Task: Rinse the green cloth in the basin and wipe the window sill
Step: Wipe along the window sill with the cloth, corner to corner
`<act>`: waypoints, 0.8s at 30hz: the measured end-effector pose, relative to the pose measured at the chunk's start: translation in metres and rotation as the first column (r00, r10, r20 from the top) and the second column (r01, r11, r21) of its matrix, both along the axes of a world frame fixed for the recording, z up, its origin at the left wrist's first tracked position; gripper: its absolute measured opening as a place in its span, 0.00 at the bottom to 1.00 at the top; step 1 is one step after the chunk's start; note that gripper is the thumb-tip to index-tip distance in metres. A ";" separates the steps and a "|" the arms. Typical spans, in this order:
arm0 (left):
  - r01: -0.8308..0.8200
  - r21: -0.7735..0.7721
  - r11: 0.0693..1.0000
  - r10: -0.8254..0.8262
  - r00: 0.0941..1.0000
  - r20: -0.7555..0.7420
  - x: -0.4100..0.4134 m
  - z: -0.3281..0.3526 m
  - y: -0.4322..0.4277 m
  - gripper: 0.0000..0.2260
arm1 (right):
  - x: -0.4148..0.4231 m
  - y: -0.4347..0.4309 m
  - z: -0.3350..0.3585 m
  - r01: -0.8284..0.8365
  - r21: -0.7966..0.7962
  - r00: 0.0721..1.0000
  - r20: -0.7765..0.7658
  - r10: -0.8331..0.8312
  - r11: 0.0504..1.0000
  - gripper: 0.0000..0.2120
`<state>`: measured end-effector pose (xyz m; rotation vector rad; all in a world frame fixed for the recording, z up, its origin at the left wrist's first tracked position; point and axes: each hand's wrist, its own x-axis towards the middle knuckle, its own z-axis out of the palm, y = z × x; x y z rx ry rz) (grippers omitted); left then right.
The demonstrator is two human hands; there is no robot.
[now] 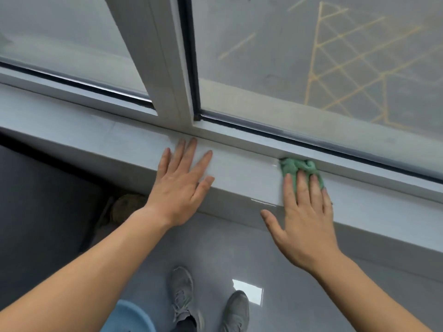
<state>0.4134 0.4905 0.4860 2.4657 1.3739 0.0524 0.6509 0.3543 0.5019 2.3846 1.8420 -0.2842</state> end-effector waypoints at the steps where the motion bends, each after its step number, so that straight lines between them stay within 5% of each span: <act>1: -0.014 0.003 1.000 0.014 1.000 -0.006 0.003 -0.001 -0.001 0.28 | -0.010 0.008 0.002 -0.035 0.025 0.999 -0.020 0.036 0.999 0.40; 5: -0.052 0.019 0.998 0.052 0.998 -0.023 0.005 -0.005 0.000 0.28 | -0.016 0.030 0.001 -0.112 0.175 0.990 -0.065 0.125 0.978 0.36; 12: 0.101 0.039 0.994 -0.101 0.995 0.010 0.027 0.003 -0.012 0.28 | -0.019 0.036 -0.016 -0.237 0.138 0.969 -0.044 0.245 0.962 0.38; 17: 0.158 0.014 0.987 -0.158 0.987 -0.005 0.055 0.007 -0.022 0.29 | 0.052 -0.023 -0.014 0.096 0.119 0.995 -0.025 -0.093 0.988 0.38; 20: 0.184 0.034 0.982 -0.184 0.983 0.002 0.066 0.009 -0.026 0.28 | 0.071 -0.042 -0.009 0.360 0.099 0.933 -0.066 -0.355 0.928 0.39; 22: 0.232 0.043 0.972 -0.233 0.972 0.024 0.076 0.009 -0.027 0.28 | 0.050 -0.023 -0.010 0.366 0.135 0.930 -0.091 -0.357 0.921 0.38; 24: 0.265 0.050 0.963 -0.265 0.964 0.005 0.083 0.007 -0.028 0.28 | 0.018 -0.005 -0.013 0.182 0.155 0.980 -0.105 -0.167 0.971 0.36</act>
